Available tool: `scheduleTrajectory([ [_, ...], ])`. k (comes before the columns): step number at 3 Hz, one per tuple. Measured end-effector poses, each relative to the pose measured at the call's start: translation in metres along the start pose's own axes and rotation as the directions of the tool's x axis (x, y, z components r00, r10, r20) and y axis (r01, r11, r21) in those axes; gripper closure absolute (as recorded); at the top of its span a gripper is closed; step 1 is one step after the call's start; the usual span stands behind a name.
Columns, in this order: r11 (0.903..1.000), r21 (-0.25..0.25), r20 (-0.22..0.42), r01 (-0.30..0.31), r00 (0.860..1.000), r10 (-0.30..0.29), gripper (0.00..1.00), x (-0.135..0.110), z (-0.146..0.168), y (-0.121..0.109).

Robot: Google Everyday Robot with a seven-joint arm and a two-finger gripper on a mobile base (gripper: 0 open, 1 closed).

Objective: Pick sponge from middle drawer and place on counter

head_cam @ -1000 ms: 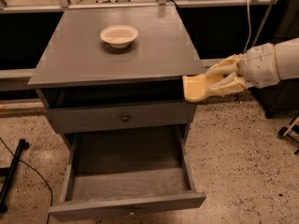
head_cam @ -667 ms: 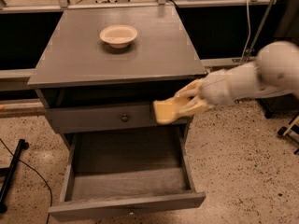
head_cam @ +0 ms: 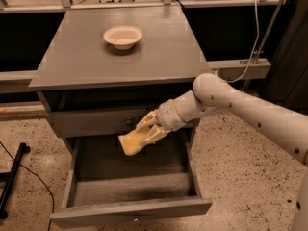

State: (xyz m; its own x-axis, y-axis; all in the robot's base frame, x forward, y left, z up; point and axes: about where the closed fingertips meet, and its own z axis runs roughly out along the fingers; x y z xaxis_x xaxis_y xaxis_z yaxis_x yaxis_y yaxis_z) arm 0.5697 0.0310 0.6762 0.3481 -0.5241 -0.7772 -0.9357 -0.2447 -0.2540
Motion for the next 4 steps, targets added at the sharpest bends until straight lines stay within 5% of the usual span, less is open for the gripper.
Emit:
scheduleTrajectory([
  [4, 0.9848, 0.041, -0.088, 0.169, 0.982, -0.165, 1.00, -0.072, -0.136, -0.054],
])
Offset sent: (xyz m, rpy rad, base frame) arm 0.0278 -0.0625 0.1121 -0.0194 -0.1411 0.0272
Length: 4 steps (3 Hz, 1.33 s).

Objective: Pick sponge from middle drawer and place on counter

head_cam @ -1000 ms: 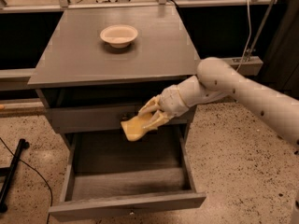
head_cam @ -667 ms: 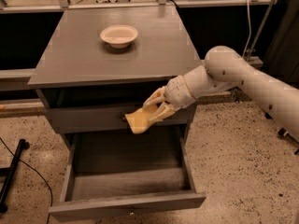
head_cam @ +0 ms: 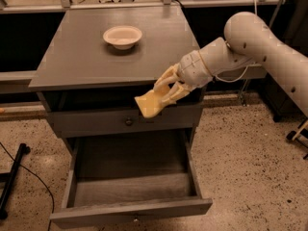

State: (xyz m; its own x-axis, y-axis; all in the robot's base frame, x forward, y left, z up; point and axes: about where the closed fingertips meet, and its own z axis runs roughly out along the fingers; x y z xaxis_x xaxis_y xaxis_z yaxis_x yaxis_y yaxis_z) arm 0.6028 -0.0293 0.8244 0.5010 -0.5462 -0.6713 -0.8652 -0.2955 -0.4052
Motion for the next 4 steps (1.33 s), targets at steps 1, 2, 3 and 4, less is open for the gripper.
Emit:
scheduleTrajectory([
  [1, 0.9988, 0.038, -0.035, 0.031, 0.999, -0.029, 1.00, -0.012, -0.025, -0.023],
  [2, 0.9935, 0.109, -0.092, 0.034, 0.995, -0.024, 1.00, -0.014, -0.050, -0.059],
  [3, 0.9868, 0.161, -0.114, 0.010, 0.993, 0.009, 1.00, -0.003, -0.054, -0.086],
  [4, 0.9679, 0.247, -0.090, -0.047, 0.993, 0.071, 0.99, 0.016, -0.055, -0.116],
])
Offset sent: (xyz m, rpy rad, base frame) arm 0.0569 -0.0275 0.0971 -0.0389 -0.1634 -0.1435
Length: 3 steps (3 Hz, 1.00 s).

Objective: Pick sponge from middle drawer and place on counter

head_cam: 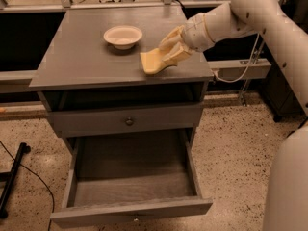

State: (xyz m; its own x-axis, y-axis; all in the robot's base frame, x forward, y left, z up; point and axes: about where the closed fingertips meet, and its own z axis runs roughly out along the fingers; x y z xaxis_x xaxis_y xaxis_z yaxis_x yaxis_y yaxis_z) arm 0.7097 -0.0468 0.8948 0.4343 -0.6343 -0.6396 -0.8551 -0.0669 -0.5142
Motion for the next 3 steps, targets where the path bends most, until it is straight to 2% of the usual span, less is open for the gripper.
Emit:
scheduleTrajectory([
  [1, 0.9948, 0.081, 0.017, -0.063, 0.998, 0.061, 0.77, 0.016, 0.007, -0.016],
  [2, 0.9831, 0.139, 0.042, -0.120, 0.992, 0.115, 0.54, 0.030, 0.018, -0.025],
  [3, 0.9722, 0.167, 0.061, -0.164, 0.986, 0.156, 0.30, 0.042, 0.029, -0.028],
])
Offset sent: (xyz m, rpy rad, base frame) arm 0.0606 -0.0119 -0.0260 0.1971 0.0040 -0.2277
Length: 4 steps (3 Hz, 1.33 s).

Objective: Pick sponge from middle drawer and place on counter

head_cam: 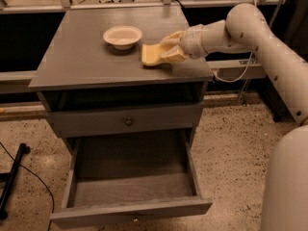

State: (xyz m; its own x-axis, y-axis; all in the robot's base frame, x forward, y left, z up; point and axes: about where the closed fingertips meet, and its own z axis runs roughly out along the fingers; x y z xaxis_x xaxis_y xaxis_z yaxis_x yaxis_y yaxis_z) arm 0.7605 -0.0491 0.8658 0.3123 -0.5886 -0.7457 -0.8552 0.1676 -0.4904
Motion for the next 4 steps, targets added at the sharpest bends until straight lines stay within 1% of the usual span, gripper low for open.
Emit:
scheduleTrajectory([
  [1, 1.0000, -0.006, 0.002, 0.002, 1.000, -0.002, 0.01, -0.001, 0.004, 0.001],
  [2, 1.0000, -0.007, 0.003, 0.001, 1.000, -0.001, 0.00, -0.001, 0.005, 0.002],
  [3, 0.9998, 0.000, -0.032, -0.021, 0.999, 0.021, 0.00, 0.005, -0.043, -0.020],
  [4, 0.9998, 0.000, -0.033, -0.020, 0.999, 0.020, 0.00, 0.005, -0.044, -0.020],
])
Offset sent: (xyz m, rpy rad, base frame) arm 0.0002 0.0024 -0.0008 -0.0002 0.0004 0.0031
